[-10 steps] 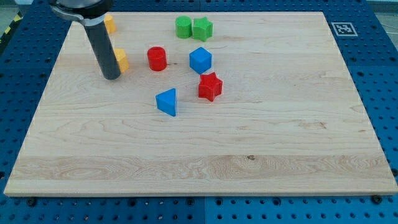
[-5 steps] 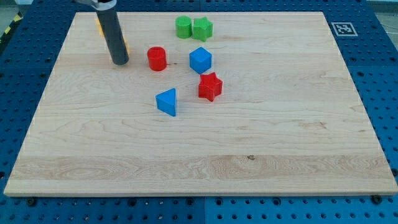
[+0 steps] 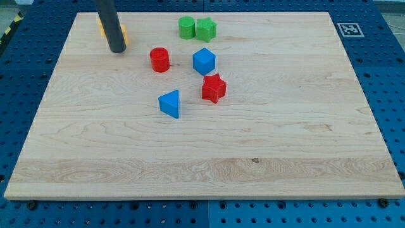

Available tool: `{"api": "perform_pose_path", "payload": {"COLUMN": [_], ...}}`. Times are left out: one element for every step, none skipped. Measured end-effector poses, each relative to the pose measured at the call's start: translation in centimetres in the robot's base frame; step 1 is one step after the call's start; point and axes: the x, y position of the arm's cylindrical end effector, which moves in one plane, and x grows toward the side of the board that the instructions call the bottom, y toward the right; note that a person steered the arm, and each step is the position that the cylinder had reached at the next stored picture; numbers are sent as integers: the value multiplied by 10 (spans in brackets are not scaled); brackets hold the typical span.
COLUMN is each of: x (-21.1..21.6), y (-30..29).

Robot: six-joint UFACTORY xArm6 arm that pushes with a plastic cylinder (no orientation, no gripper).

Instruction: Push the yellow hexagon towards the yellow heart

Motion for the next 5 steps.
{"api": "perform_pose_path", "payload": {"x": [6, 6, 6, 6, -7], "y": [4, 7, 18, 20, 20]}}
